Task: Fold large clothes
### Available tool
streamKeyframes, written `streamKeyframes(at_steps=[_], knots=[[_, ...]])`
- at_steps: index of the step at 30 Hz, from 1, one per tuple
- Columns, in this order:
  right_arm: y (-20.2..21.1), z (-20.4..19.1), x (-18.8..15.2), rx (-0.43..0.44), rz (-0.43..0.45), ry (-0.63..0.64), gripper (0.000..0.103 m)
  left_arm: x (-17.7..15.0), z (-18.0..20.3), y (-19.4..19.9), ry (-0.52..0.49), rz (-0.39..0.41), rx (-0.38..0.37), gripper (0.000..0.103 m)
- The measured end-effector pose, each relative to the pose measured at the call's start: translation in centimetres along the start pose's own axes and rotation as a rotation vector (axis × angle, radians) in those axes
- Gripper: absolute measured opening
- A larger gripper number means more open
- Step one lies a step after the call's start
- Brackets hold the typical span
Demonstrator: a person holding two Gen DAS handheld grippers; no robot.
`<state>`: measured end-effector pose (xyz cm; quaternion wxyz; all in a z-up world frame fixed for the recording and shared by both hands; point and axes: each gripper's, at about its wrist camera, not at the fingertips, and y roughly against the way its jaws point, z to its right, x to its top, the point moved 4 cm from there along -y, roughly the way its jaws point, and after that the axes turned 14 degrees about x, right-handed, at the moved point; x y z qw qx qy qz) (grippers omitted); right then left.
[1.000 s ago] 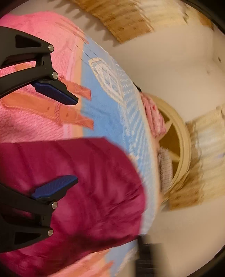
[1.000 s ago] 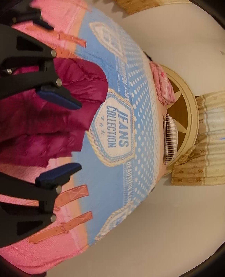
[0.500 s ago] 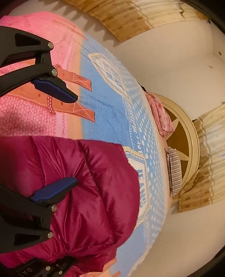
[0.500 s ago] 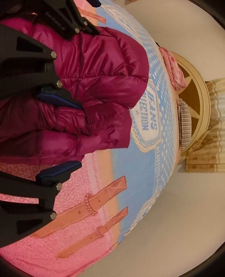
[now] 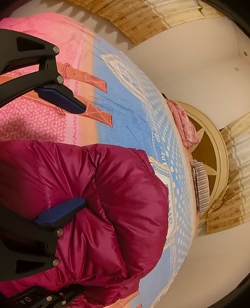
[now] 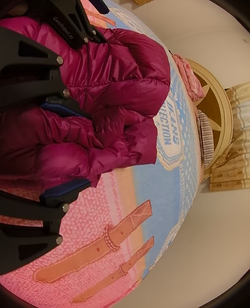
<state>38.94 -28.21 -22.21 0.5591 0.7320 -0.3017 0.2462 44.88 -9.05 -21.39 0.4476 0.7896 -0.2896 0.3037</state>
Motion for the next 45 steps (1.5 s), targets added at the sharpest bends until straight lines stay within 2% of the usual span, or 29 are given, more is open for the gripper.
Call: streamKeyframes(at_steps=[12, 20, 23, 25, 27, 29, 31, 35, 37, 39, 45], knots=[[-0.9, 0.5, 0.0, 0.024, -0.026, -0.020, 0.065, -0.3, 0.1, -0.2, 0.012, -0.015, -0.014, 0.091], [-0.9, 0.9, 0.1, 0.046, -0.026, -0.027, 0.067, -0.9, -1.0, 0.4, 0.034, -0.035, -0.055, 0.091], [-0.5, 1.1, 0.0, 0.079, -0.031, -0.022, 0.070, -1.8, -2.6, 1.5, 0.048, -0.035, -0.099, 0.091], [-0.4, 1.4, 0.0, 0.090, -0.041, -0.025, 0.077, -3.0, -3.5, 1.8, 0.057, -0.028, -0.117, 0.092], [-0.4, 1.9, -0.2, 0.096, -0.045, -0.038, 0.083, -4.3, -4.4, 1.3, 0.105, -0.063, -0.164, 0.097], [-0.6, 2.1, -0.4, 0.113, -0.051, -0.055, 0.083, -5.0, -4.7, 0.4, 0.159, -0.120, -0.226, 0.097], [-0.7, 2.0, -0.4, 0.114, -0.057, -0.056, 0.083, -5.0, -4.5, 0.0, 0.164, -0.152, -0.252, 0.097], [-0.8, 2.2, -0.5, 0.131, -0.065, -0.067, 0.083, -5.1, -3.6, 0.3, 0.133, -0.141, -0.267, 0.097], [-0.8, 2.2, -0.6, 0.138, -0.065, -0.067, 0.081, -5.2, -3.6, 0.0, 0.145, -0.154, -0.301, 0.097], [-0.8, 1.9, -0.7, 0.149, -0.071, -0.057, 0.074, -5.4, -3.5, -0.3, 0.161, -0.171, -0.334, 0.097], [-0.8, 1.3, -0.9, 0.170, -0.080, -0.036, 0.065, -5.3, -2.9, 0.5, 0.120, -0.139, -0.325, 0.088]])
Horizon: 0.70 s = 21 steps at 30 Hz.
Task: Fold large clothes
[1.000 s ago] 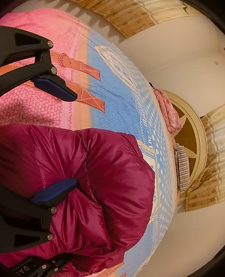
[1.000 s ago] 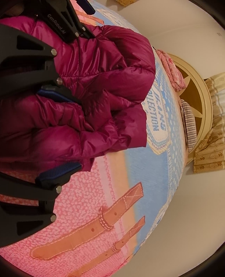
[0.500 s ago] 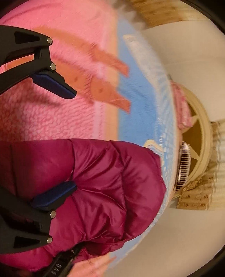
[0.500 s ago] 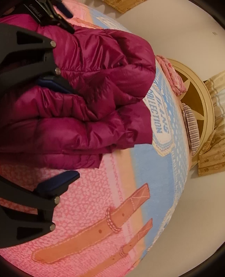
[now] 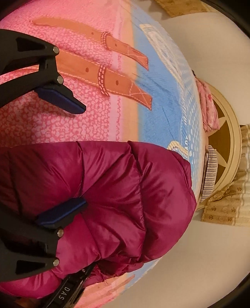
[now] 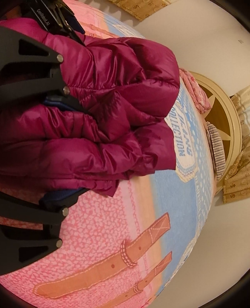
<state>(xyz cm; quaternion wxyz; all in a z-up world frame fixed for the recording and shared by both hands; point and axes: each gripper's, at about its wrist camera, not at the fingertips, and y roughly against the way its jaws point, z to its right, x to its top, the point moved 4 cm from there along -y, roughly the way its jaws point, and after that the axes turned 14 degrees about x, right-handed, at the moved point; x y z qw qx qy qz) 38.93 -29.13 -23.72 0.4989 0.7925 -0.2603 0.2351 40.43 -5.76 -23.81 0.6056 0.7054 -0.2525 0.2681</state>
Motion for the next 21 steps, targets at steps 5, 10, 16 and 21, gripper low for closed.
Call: streamKeyframes(at_steps=[5, 10, 16, 21], knots=[[-0.2, -0.5, -0.1, -0.022, -0.010, 0.022, 0.063, 0.1, 0.5, 0.0, -0.016, -0.005, 0.002, 0.082], [-0.3, -1.2, -0.3, -0.050, -0.020, 0.054, 0.058, 0.1, 1.8, 0.4, -0.067, 0.003, -0.010, 0.059], [-0.3, -2.1, -0.5, -0.036, -0.021, 0.082, 0.037, 0.1, 3.0, 1.1, -0.144, 0.035, 0.029, 0.031], [0.6, -3.5, -0.6, -0.011, -0.002, 0.125, 0.023, 0.7, 2.2, 3.3, -0.171, 0.083, 0.059, 0.017]])
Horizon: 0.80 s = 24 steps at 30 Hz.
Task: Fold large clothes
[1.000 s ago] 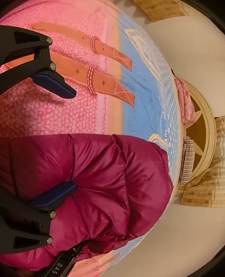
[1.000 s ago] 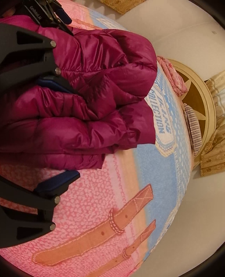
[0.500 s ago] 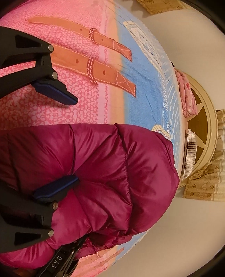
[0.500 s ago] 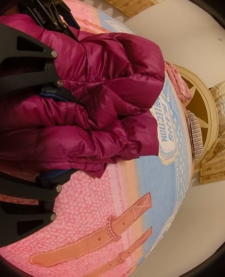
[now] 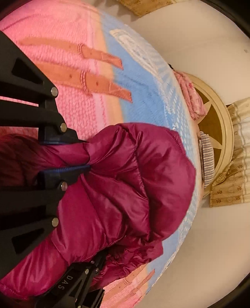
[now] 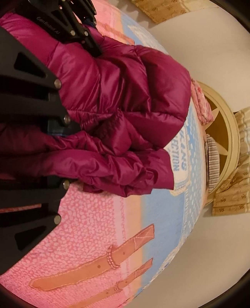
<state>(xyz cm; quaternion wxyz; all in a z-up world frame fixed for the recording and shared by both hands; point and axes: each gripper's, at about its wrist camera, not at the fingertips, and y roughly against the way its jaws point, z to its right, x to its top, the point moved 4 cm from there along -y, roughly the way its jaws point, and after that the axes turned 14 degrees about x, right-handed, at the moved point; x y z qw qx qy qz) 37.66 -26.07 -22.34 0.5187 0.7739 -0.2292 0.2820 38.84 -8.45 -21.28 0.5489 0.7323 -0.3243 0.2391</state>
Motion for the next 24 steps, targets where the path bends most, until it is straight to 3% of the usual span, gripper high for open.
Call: streamKeyframes(at_steps=[6, 14, 24], knots=[[1.4, -2.3, 0.2, 0.085, 0.020, 0.008, 0.022, 0.0, -3.7, 3.4, 0.022, 0.049, 0.031, 0.014], [1.5, -7.0, 0.6, 0.183, 0.025, 0.083, 0.022, -2.0, -9.8, 6.3, 0.083, 0.048, 0.089, 0.014], [1.2, -8.0, 0.5, 0.259, 0.003, 0.173, 0.022, -4.2, -16.2, 7.6, 0.166, 0.038, 0.146, 0.014]])
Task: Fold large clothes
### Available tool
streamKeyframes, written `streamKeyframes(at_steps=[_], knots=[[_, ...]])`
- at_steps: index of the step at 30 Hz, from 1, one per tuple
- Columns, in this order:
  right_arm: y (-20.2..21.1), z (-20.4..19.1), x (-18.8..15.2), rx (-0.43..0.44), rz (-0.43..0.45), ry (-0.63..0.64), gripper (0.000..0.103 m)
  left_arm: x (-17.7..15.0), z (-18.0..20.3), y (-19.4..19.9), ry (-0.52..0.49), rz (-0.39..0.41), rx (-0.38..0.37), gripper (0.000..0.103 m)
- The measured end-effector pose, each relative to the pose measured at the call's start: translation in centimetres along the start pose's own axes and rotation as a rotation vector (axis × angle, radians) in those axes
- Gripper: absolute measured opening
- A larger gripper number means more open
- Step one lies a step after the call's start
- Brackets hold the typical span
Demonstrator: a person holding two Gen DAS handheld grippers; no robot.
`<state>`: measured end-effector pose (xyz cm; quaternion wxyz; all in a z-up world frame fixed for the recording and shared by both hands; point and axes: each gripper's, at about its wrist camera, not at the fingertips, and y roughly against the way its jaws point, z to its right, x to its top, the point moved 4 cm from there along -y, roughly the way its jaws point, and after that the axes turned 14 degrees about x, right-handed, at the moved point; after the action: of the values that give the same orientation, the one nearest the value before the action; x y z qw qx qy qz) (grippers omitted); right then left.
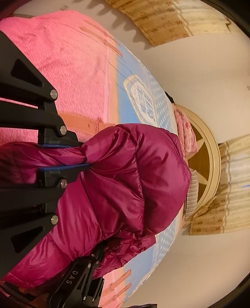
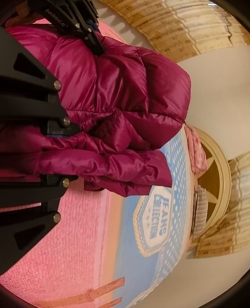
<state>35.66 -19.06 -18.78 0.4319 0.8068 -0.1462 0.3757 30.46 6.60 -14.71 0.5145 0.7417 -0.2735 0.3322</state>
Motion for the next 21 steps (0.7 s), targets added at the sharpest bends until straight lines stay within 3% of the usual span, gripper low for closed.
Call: streamKeyframes(at_steps=[21], knots=[[-5.1, -5.5, -0.1, 0.082, -0.085, 0.112, 0.022, -2.8, -8.1, -2.7, 0.115, -0.063, 0.092, 0.013]])
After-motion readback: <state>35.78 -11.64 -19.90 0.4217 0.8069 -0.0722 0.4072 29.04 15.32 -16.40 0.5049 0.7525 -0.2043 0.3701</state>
